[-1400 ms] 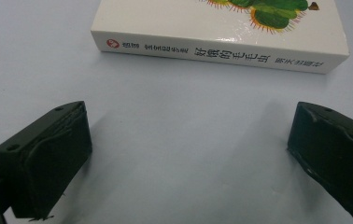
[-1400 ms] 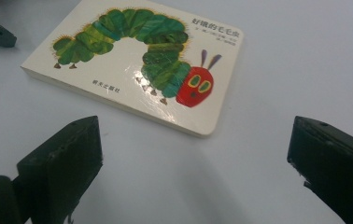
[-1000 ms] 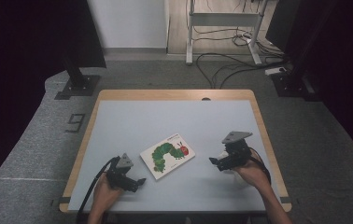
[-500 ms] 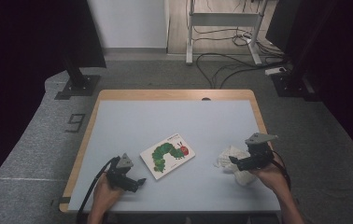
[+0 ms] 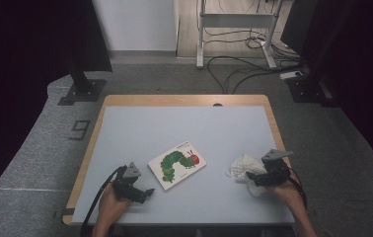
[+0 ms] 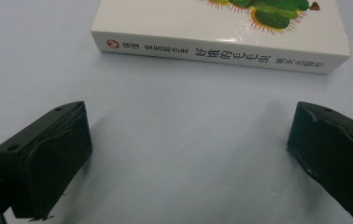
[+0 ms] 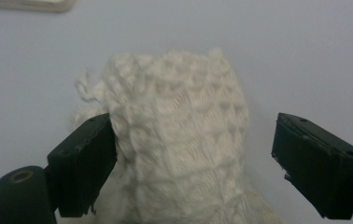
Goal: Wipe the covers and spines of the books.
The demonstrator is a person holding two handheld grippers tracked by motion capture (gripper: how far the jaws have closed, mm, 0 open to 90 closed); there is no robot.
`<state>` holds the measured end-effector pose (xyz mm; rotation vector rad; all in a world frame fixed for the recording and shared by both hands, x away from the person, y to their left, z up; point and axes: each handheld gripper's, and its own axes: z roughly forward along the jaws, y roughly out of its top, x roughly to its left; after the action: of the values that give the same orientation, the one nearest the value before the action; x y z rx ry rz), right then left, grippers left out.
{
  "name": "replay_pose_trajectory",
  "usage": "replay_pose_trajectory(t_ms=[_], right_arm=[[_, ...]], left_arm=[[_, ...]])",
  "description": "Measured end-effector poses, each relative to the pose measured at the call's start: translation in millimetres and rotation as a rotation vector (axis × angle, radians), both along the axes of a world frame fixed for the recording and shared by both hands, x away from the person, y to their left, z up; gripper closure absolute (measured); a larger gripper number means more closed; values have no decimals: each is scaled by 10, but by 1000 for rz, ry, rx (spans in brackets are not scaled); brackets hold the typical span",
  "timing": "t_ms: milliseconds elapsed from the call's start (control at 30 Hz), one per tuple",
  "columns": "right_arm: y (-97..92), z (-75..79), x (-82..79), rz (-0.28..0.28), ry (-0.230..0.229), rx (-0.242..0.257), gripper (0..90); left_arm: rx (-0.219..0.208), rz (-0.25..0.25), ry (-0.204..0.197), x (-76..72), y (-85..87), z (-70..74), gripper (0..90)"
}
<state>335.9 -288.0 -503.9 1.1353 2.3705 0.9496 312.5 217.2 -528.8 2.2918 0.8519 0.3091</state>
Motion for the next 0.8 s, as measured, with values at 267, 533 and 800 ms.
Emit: replay_pose_trajectory(t_ms=[267,533,800], right_arm=[[-6,-98,-14,0,5,26,465],[-7,-101,-58,1,16,39,667],[14,116,-84,25,-7,48,670]], left_arm=[[0,0,0,0,0,0,0],[0,0,1,1,1,0,0],[-1,1,1,1,1,0,0]])
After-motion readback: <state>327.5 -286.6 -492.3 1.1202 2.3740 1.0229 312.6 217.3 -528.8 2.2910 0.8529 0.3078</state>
